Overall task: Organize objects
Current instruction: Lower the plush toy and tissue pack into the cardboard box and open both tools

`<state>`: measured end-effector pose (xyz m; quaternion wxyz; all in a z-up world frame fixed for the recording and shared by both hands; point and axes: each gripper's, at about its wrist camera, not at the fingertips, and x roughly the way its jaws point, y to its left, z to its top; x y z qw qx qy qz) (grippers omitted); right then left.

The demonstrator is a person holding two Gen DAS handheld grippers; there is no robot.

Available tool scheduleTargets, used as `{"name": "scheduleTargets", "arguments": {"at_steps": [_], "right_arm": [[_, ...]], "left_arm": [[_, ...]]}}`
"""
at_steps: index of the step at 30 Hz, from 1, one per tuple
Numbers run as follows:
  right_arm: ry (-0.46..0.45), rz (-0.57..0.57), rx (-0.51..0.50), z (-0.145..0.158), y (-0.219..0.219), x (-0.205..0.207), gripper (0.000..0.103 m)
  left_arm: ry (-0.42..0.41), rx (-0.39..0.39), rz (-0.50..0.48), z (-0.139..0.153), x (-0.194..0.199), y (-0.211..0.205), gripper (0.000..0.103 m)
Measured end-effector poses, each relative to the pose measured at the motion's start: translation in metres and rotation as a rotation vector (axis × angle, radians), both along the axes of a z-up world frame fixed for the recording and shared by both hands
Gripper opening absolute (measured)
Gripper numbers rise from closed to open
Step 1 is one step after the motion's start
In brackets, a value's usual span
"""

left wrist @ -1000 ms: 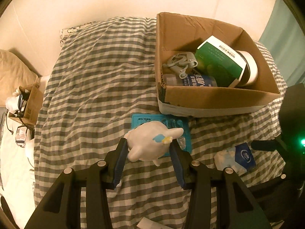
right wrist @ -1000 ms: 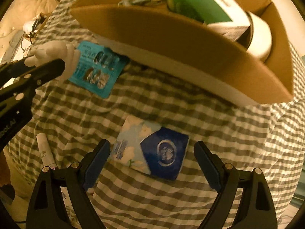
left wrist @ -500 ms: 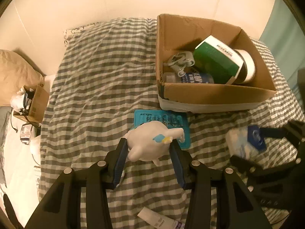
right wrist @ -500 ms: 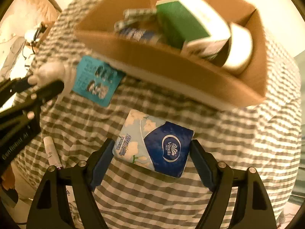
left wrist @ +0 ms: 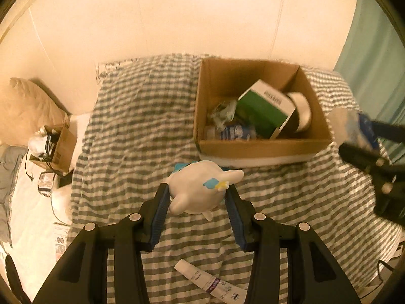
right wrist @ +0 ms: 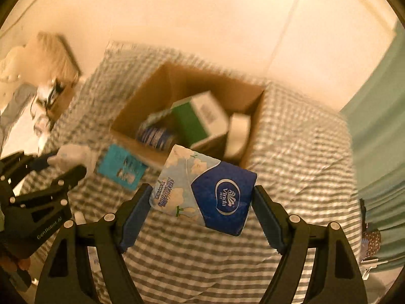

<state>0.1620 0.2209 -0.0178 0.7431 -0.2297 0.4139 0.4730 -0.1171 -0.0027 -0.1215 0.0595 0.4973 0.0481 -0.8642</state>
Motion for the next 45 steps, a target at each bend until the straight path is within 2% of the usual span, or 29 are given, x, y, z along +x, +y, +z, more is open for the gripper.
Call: {"name": "scheduleTargets", "arguments": {"at_steps": [6, 11, 15, 17, 20, 22, 27, 31, 34, 37, 38, 45], "right_arm": [[-0.044, -0.077, 0.15, 0.052, -0.012, 0.023, 0.079], [-0.069, -0.135, 0.217, 0.072, -0.013, 0.046, 0.079], [-0.111, -0.152, 0.241, 0.079, 0.004, 0.057, 0.079], [-0.121, -0.156, 0.248, 0.078, 0.015, 0.062, 0.079], [-0.109, -0.161, 0.239, 0.067, 0.037, 0.072, 0.079], [-0.074, -0.167, 0.226, 0.053, 0.053, 0.08, 0.079], [0.011, -0.186, 0.182, 0.018, 0.085, 0.097, 0.079], [0.041, -0.202, 0.181, 0.006, 0.09, 0.104, 0.08], [0.071, -0.209, 0.201, 0.002, 0.086, 0.112, 0.081], [0.083, -0.238, 0.227, 0.002, 0.079, 0.115, 0.086], [0.082, -0.244, 0.233, 0.004, 0.076, 0.116, 0.087], [0.027, -0.266, 0.27, 0.031, 0.044, 0.105, 0.088]], "left_arm": [[0.036, 0.06, -0.002, 0.036, -0.027, -0.005, 0.046], [0.092, 0.007, -0.04, 0.06, -0.062, -0.01, 0.046], [0.099, 0.007, -0.104, 0.055, -0.096, -0.008, 0.046], [0.121, 0.01, -0.118, 0.048, -0.106, -0.007, 0.046], [0.095, 0.04, -0.135, 0.029, -0.119, -0.005, 0.046], [0.084, 0.07, -0.152, 0.018, -0.128, -0.005, 0.046], [0.077, 0.06, -0.178, 0.001, -0.146, -0.003, 0.046], [0.088, 0.074, -0.193, -0.002, -0.152, -0.002, 0.046], [0.105, 0.059, -0.203, 0.0, -0.152, 0.001, 0.05], [0.115, 0.044, -0.189, 0.007, -0.148, 0.0, 0.077], [0.129, 0.043, -0.183, 0.01, -0.145, -0.001, 0.08], [0.168, -0.006, -0.149, 0.039, -0.118, -0.017, 0.082]]}}
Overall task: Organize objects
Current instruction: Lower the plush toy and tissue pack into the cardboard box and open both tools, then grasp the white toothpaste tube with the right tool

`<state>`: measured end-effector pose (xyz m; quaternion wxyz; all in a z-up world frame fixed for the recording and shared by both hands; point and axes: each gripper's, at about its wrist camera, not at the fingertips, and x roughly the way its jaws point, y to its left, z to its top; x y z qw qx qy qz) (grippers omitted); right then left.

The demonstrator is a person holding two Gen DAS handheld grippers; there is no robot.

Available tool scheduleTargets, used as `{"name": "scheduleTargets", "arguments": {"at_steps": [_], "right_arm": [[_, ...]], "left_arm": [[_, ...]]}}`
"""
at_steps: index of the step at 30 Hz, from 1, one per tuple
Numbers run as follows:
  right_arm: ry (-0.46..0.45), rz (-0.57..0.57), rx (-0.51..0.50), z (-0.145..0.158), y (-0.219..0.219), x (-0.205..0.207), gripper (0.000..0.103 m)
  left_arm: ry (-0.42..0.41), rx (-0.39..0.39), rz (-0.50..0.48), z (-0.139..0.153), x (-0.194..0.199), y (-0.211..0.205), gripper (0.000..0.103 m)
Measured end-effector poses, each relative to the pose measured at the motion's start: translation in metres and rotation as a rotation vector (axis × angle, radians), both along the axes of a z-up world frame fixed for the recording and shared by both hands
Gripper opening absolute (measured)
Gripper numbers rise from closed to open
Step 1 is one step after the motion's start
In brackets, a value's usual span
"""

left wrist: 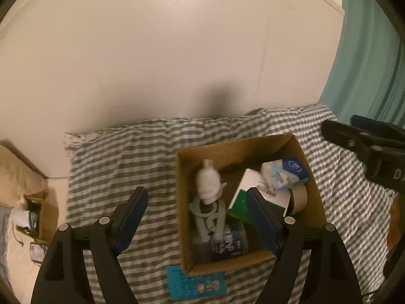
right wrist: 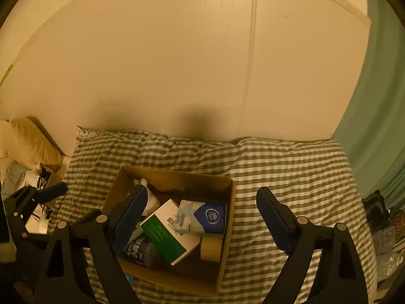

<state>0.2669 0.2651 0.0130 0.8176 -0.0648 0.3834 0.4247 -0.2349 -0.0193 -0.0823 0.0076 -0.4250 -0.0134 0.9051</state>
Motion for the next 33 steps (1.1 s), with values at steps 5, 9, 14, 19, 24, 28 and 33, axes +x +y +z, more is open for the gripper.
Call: {"name": "scheduleTargets", "arguments": {"at_steps": [5, 9, 14, 19, 24, 28, 33], "right_arm": [[-0.047, -0.01, 0.02, 0.027, -0.021, -0.018, 0.088], [-0.125, -0.014, 0.048, 0.056, -0.047, -0.044, 0.088], [-0.13, 0.041, 0.069, 0.072, -0.066, -0.083, 0.088], [-0.087, 0.137, 0.015, 0.058, -0.067, -0.133, 0.088], [-0.037, 0.229, -0.049, 0.018, -0.056, -0.181, 0.088], [0.032, 0.28, -0.11, -0.019, -0.04, -0.212, 0.088], [0.047, 0.354, -0.18, -0.068, -0.01, -0.258, 0.085]], "left_arm": [[0.029, 0.01, 0.039, 0.023, 0.033, -0.018, 0.083], [0.087, -0.004, 0.07, 0.045, 0.075, -0.031, 0.092], [0.169, -0.089, 0.095, 0.059, 0.125, -0.038, 0.1], [0.106, -0.05, 0.14, 0.037, 0.164, -0.054, 0.102], [-0.054, 0.041, 0.225, -0.011, 0.198, -0.069, 0.102], [-0.116, -0.013, 0.265, -0.043, 0.218, -0.072, 0.102], [-0.166, -0.081, 0.382, -0.073, 0.229, -0.096, 0.102]]}}
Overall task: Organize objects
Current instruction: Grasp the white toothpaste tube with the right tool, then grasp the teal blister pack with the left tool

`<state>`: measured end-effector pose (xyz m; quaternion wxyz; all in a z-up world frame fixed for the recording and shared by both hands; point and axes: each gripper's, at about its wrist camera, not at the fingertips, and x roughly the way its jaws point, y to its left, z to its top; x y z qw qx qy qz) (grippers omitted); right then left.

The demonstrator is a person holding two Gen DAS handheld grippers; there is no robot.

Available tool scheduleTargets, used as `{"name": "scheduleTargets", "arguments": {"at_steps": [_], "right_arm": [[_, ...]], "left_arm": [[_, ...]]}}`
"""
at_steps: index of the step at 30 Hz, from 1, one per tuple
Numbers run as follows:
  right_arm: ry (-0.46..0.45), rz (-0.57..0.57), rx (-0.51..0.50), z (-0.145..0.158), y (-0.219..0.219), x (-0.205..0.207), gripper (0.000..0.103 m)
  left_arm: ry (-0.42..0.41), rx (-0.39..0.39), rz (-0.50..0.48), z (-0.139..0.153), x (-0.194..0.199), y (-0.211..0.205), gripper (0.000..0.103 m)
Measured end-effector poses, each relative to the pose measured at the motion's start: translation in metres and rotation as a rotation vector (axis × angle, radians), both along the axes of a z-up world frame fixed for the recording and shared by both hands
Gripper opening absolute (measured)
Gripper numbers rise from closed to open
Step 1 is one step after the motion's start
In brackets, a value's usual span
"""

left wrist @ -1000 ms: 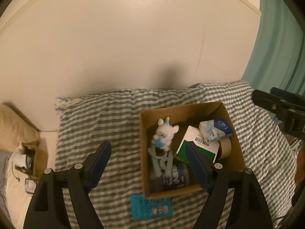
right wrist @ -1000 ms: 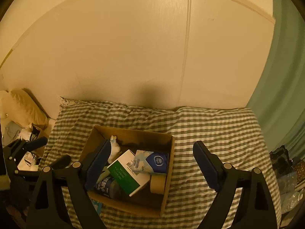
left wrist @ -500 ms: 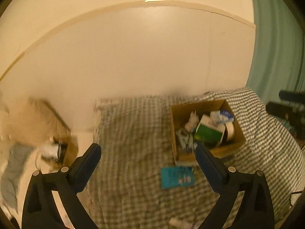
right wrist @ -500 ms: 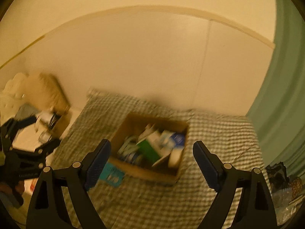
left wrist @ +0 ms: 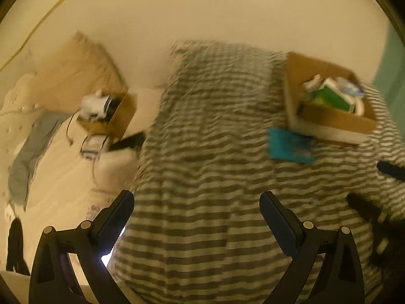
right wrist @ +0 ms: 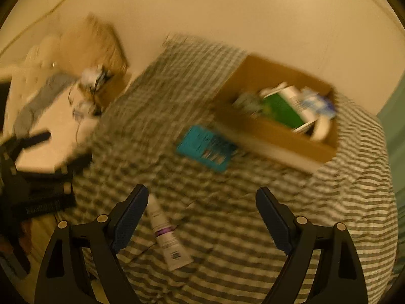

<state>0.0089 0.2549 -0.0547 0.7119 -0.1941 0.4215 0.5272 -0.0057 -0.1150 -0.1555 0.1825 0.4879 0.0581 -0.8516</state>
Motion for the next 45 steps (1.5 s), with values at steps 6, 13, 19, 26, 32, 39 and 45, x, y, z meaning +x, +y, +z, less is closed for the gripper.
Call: {"name": "scheduleTargets", "arguments": {"at_steps": [6, 13, 19, 26, 32, 39, 45], "right_arm": [[0.078, 0.078, -0.082, -0.059, 0.025, -0.031, 0.058], [0.126, 0.121, -0.162, -0.089, 0.034, -0.046, 0.031], [0.11, 0.06, -0.118, -0.058, 0.029, -0.017, 0.024], [0.053, -0.052, -0.085, -0.023, 0.01, 0.035, 0.024], [0.042, -0.149, -0.06, -0.006, -0.002, 0.089, 0.024], [0.041, -0.181, -0.076, -0.007, 0.001, 0.114, 0.024], [0.037, -0.166, -0.117, -0.024, 0.006, 0.127, 0.024]], "left_arm": [[-0.03, 0.0, 0.044, -0.01, 0.002, -0.017, 0.102], [-0.024, 0.013, 0.008, -0.007, 0.0, -0.01, 0.102], [-0.017, 0.011, 0.032, -0.003, -0.01, -0.007, 0.102], [0.056, 0.059, -0.026, 0.0, -0.036, 0.015, 0.102], [0.084, 0.062, -0.124, -0.008, -0.062, 0.051, 0.102], [0.105, 0.052, -0.239, -0.034, -0.096, 0.099, 0.102], [0.084, 0.101, -0.215, -0.058, -0.122, 0.102, 0.102]]}}
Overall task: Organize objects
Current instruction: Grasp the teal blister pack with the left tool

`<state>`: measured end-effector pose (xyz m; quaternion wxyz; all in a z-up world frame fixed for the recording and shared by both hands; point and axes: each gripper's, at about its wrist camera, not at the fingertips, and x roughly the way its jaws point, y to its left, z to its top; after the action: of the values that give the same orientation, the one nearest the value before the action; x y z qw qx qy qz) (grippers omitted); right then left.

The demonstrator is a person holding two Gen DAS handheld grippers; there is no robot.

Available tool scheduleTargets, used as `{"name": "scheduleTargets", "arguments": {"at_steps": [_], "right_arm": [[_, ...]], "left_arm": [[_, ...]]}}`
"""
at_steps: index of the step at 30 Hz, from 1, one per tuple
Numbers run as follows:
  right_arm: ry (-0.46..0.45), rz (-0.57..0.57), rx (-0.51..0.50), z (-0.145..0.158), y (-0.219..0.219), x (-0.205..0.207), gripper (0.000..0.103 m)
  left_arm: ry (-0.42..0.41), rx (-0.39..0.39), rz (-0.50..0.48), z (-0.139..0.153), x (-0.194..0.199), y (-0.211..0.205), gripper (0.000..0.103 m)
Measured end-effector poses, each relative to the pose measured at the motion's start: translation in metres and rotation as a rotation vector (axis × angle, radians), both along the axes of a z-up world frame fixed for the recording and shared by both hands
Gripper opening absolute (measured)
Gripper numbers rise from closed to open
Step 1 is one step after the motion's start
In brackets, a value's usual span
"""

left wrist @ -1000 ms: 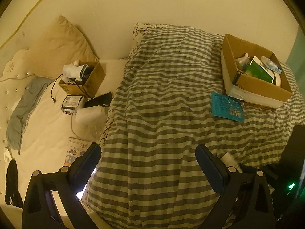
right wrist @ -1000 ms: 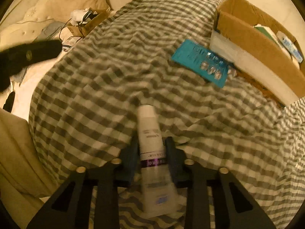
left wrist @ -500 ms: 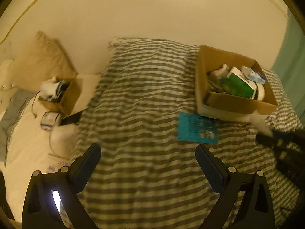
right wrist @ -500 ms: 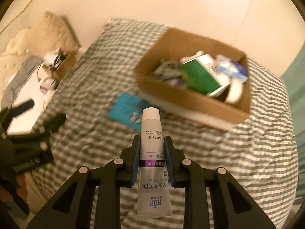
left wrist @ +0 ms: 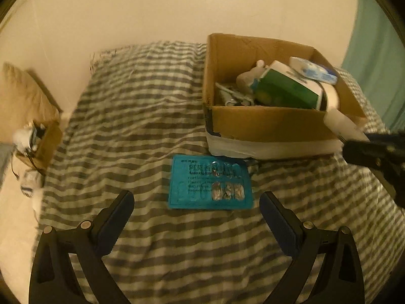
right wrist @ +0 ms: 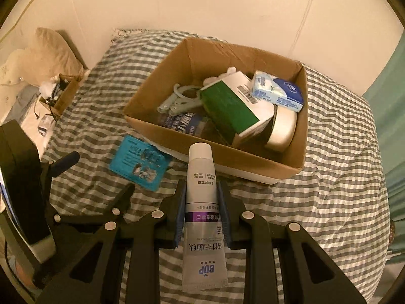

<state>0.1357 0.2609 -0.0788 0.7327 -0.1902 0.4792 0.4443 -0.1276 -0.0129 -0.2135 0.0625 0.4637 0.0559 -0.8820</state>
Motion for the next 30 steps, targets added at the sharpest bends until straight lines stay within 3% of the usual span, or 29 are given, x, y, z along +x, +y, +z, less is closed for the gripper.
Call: {"name": "scheduleTargets", "arguments": {"at_steps": [6, 15, 21, 30], "right_arm": [[0.027, 0.024, -0.009, -0.011, 0.003, 0.017, 0.024], [0.048, 0.047, 0.01, -0.013, 0.004, 0.017, 0.024], [0.031, 0.048, 0.02, -0.008, 0.001, 0.016, 0.024], [-0.022, 0.029, 0.054, 0.017, -0.008, 0.006, 0.024]], "left_arm": [[-0.014, 0.108, 0.027, -0.022, -0.017, -0.006, 0.102], [-0.07, 0.038, -0.014, -0.051, -0.039, 0.017, 0.102], [-0.098, 0.059, -0.018, -0.06, -0.042, 0.015, 0.101], [-0.087, 0.009, -0.164, -0.041, -0.02, 0.032, 0.05]]}}
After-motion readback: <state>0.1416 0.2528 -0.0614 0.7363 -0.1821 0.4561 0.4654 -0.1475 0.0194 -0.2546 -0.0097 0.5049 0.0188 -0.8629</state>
